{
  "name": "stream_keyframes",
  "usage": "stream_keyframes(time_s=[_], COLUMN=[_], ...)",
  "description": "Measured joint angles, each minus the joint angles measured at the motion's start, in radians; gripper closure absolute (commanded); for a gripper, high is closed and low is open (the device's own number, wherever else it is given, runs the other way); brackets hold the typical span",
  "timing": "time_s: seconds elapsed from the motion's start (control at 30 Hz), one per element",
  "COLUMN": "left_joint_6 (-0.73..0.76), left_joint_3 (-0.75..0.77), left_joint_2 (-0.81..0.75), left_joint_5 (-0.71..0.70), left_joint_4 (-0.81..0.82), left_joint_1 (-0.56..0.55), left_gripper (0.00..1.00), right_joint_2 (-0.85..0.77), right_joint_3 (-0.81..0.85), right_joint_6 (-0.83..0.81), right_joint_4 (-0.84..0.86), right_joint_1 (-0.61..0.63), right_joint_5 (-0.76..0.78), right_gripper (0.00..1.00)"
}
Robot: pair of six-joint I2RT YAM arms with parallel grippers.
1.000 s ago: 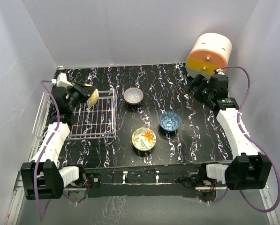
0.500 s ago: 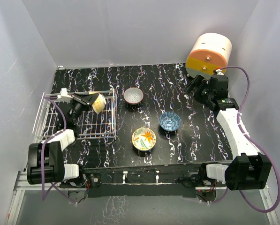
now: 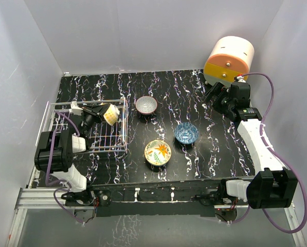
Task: Load the bowls into the dish rack
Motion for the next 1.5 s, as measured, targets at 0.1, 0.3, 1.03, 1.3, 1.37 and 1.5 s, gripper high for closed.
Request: stream_keyframes(time_s=[0.1,0.3,1.03,1.3,1.37,1.5], left_joint_6=[-0.030,-0.130,0.078,0.254,0.290,0.348], left_joint_3=[0.026,0.076,-0.016,0.067,0.072,0.072], left_joint_2=[0.069,0.196,-0.047,-0.208,-0.230,-0.271], left_joint_5=[0.000,-0.012,-0.018,-0.036,-0.052,-0.090], left_joint_4=[0.041,0.113,-0.102,-0.418,-0.496,-0.633], left_joint_1=[0.000,0.000,0.029,0.029,0.029,0.029], left_gripper=[1.00,1.00,0.28,0.16,0.15,0.15], right_joint_2=[0.002,0.005,0.022,0.022,0.022,0.022], right_joint_3=[0.000,0.000,0.000,0.000,0.000,-0.002], right_joint_6=[0.000,-0.003,-0.004,-0.004,-0.004,-0.004], right_joint_4=[0.000,0.000,0.003,0.005,0.005,0.005], right_joint_1=[0.000,0.000,0.000,0.000,0.000,0.000], right_joint_5=[0.003,0.012,0.016,0.015,0.015,0.014], right_gripper=[0.04,0.04,0.04,0.03,0.03,0.03])
